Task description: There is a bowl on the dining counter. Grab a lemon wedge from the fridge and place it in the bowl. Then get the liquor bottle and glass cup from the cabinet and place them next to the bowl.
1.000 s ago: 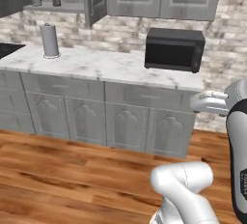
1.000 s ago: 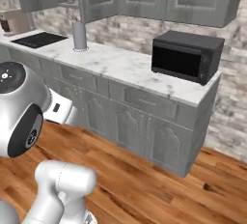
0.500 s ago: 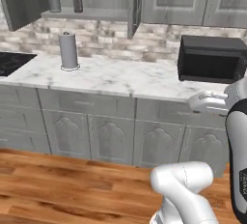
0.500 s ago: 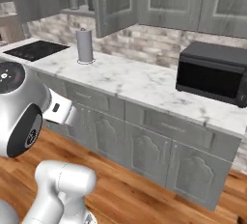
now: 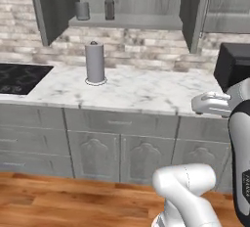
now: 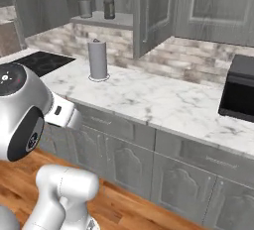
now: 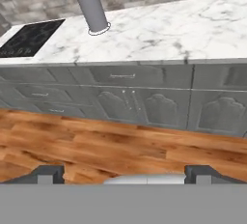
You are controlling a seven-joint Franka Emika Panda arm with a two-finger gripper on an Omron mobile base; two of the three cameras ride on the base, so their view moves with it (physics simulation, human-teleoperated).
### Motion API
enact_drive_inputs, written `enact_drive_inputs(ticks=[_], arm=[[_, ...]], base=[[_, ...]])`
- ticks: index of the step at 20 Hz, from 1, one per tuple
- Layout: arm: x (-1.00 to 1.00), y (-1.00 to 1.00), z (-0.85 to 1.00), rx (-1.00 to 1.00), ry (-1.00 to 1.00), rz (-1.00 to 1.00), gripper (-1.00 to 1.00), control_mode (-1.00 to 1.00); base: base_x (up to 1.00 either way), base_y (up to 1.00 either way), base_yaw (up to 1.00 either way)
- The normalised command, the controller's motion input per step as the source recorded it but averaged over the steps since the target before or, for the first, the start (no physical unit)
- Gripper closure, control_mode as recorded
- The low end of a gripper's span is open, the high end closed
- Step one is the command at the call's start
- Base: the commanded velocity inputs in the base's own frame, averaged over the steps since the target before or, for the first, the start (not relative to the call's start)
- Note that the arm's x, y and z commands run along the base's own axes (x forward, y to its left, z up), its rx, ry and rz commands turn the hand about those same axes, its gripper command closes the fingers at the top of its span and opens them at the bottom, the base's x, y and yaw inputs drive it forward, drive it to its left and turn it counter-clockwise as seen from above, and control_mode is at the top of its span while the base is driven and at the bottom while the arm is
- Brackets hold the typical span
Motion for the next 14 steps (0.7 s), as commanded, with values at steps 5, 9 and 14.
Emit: enact_drive_inputs(ticks=[5, 9, 14], arm=[[0.00, 0.00, 0.00, 0.00, 0.00, 0.00, -1.00, 1.00], [0.00, 0.00, 0.00, 0.00, 0.00, 0.00, -1.00, 1.00], [0.00, 0.00, 0.00, 0.00, 0.00, 0.00, -1.00, 1.00]], base=[[0.87, 0.86, -0.17], [0.90, 0.62, -0.27], [0.85, 0.20, -0.35]])
